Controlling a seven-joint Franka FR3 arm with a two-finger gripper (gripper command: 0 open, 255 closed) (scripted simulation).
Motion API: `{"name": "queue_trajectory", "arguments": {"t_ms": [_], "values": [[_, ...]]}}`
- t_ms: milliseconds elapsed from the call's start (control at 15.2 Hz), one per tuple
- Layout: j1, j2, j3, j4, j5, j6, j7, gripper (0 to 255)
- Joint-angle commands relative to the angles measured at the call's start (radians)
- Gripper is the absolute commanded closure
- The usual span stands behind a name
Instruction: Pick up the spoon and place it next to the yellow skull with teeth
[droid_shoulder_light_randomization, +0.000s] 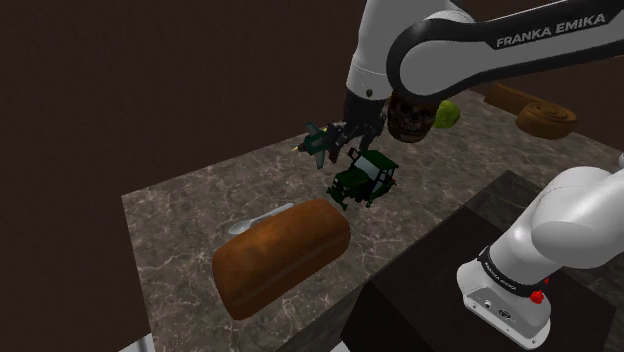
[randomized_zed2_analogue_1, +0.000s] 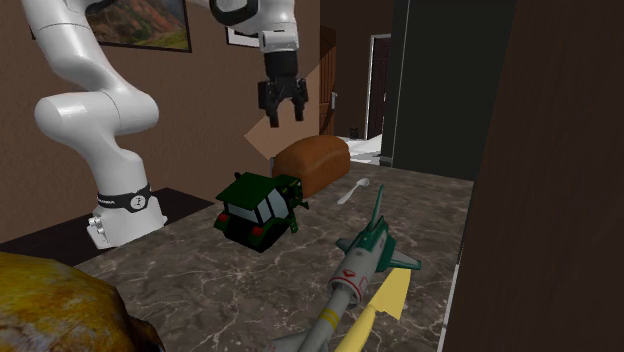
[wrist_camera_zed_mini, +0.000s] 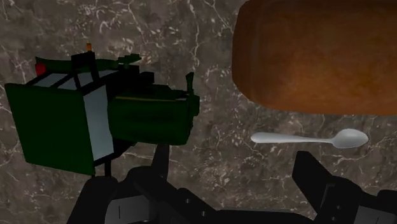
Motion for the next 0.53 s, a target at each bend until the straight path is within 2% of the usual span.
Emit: {"name": "queue_trajectory", "arguments": {"t_ms": [0, 264, 462], "values": [[-0.004, 0.076, 0.048, 0.033, -0.024, 0.05, 0.055, 0], [-0.017, 0.228, 0.131, 0.104, -0.107, 0.129, 0.171, 0], [-0.02, 0.354, 0.181, 0.172, -0.206, 0.172, 0.277, 0]]}}
